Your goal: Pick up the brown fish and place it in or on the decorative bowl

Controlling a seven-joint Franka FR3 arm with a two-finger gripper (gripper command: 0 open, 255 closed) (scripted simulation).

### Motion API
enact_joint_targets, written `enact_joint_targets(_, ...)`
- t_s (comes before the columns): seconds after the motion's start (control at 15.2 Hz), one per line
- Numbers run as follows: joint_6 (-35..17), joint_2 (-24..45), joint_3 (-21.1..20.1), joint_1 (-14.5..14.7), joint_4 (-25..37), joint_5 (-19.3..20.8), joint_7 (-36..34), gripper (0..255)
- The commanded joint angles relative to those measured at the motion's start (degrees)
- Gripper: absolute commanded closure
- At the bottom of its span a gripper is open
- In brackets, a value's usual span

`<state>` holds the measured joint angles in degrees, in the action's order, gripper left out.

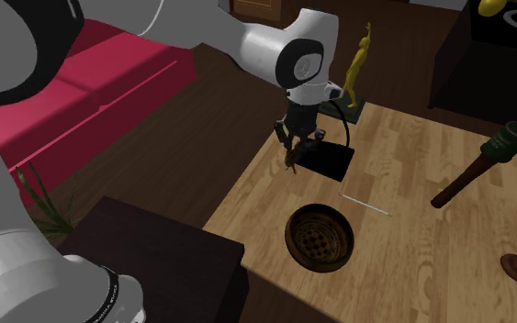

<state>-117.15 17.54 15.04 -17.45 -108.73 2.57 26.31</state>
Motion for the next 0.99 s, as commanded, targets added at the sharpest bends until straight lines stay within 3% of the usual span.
enact_joint_targets(0.0,-1.12,-1.25,1.00,-1.39,-2.11,0.46,2.21,255)
enact_joint_targets(0.79,-4.70,-4.90,7.26,-10.20,-7.58,2.44,16.08,255)
enact_joint_targets(0.92,-6.09,-4.03,7.17,-10.31,-8.14,2.15,16.13,255)
